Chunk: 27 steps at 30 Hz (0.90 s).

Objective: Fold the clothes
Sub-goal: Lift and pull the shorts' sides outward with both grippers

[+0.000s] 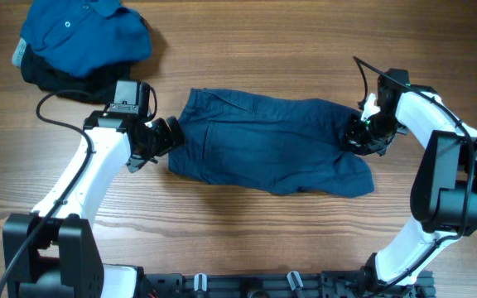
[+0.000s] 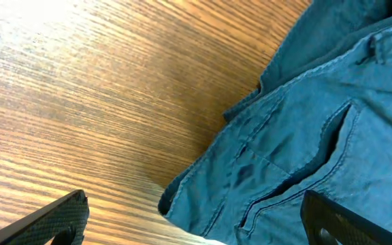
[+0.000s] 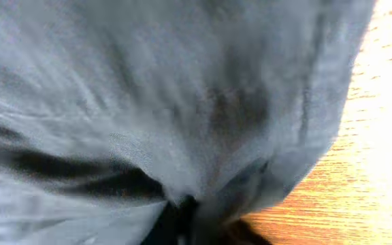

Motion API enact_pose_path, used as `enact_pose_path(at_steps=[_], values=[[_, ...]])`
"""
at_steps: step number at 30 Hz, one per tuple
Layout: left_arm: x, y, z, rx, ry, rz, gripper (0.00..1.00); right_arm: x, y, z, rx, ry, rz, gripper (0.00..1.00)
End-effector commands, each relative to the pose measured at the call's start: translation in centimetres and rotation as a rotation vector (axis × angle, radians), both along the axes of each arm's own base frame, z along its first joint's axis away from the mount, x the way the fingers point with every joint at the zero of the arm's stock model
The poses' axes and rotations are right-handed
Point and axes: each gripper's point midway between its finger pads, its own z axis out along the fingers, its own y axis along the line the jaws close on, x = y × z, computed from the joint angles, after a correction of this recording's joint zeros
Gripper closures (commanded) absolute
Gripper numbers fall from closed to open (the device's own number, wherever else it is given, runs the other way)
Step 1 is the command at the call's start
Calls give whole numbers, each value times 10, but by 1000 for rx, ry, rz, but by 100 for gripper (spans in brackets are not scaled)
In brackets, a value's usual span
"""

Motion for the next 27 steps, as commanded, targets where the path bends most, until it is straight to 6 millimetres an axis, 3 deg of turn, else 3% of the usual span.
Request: enact_pose_path(at_steps=[1, 2, 6, 11, 15, 18, 23, 27], values=[[4, -5, 2, -32, -12, -15, 0, 0, -9, 2, -57, -12, 18, 39], [7, -5, 2, -32, -22, -21, 0, 1, -10, 3, -57, -14, 14, 32], [15, -24, 2, -110, -72, -169, 0, 4, -10, 13, -56, -8, 14, 28], [26, -27, -16, -115, -73, -194, 0, 13, -9, 52, -51, -58, 13, 23], [39, -25, -31, -112, -94, -209, 0, 14, 3, 94, 10, -172, 55, 19], [47, -21, -32, -146, -114, -193, 0, 11, 13, 118, 55, -242, 88, 9], [55, -27, -26, -229, -172, -262, 0, 3, 18, 142, 75, -293, 95, 1], [54, -31, -33, -261, -158, -268, 0, -1, 19, 154, 73, -315, 88, 1]])
